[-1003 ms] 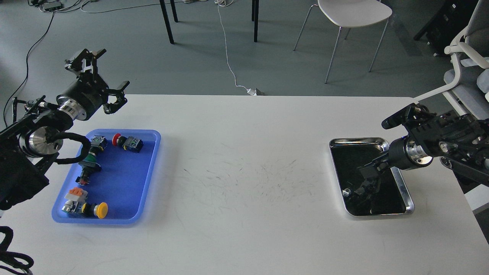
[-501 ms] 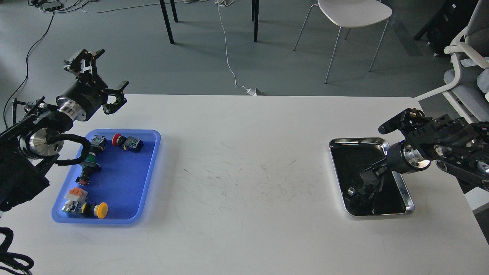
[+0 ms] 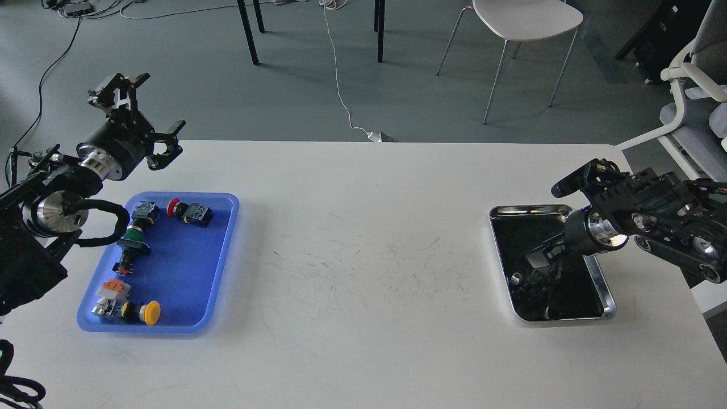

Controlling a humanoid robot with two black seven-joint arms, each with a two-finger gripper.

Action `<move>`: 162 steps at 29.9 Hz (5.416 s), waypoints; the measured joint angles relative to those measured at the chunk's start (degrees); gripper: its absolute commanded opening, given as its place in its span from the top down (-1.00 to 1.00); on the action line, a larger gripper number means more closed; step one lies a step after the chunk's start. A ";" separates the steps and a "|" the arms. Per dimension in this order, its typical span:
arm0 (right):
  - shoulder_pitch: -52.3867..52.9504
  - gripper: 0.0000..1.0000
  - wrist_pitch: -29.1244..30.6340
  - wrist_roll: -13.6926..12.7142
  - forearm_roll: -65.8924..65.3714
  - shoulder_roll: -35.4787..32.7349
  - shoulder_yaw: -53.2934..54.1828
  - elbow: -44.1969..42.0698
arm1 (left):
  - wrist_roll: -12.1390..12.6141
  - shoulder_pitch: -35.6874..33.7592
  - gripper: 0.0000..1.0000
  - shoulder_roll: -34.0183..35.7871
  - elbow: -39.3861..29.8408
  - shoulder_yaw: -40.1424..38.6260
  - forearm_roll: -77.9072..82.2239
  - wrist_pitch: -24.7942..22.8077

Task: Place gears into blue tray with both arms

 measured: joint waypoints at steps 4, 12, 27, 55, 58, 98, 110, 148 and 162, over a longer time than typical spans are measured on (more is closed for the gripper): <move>-0.09 -0.40 0.00 0.06 0.09 0.01 -0.09 0.20 | 0.00 0.35 -0.99 0.04 0.00 0.00 0.00 0.00; -0.14 -0.28 0.00 0.68 0.17 -0.06 -0.22 0.51 | 0.00 0.72 -0.99 0.06 0.00 0.00 0.00 0.00; 0.59 -0.09 0.00 2.12 0.08 -0.34 -2.57 0.21 | 0.00 0.89 -0.99 0.02 0.00 -0.02 0.00 0.00; 1.04 0.55 -0.02 3.63 0.02 -0.22 -3.64 0.17 | -0.01 1.01 -0.99 -0.02 0.00 0.00 0.00 0.00; 1.44 0.75 -0.01 4.23 0.02 -0.23 -3.94 0.17 | 0.00 1.01 -0.99 -0.02 0.00 0.00 0.00 0.00; 13.04 0.99 -0.01 4.29 4.74 9.55 9.14 1.38 | 0.17 0.90 -0.99 2.55 -0.40 0.09 0.18 0.00; 7.93 0.99 0.01 3.49 5.19 20.97 18.93 0.51 | 0.44 0.83 -0.99 4.82 -0.61 0.31 0.27 0.00; -8.64 0.99 -8.23 3.45 11.72 32.98 25.54 -9.50 | 0.44 0.57 -0.99 14.24 -10.88 -0.09 0.09 0.00; -13.33 0.99 -5.70 4.60 16.24 32.97 26.72 -9.01 | 0.44 0.57 -0.99 17.52 -16.24 -0.03 0.01 0.00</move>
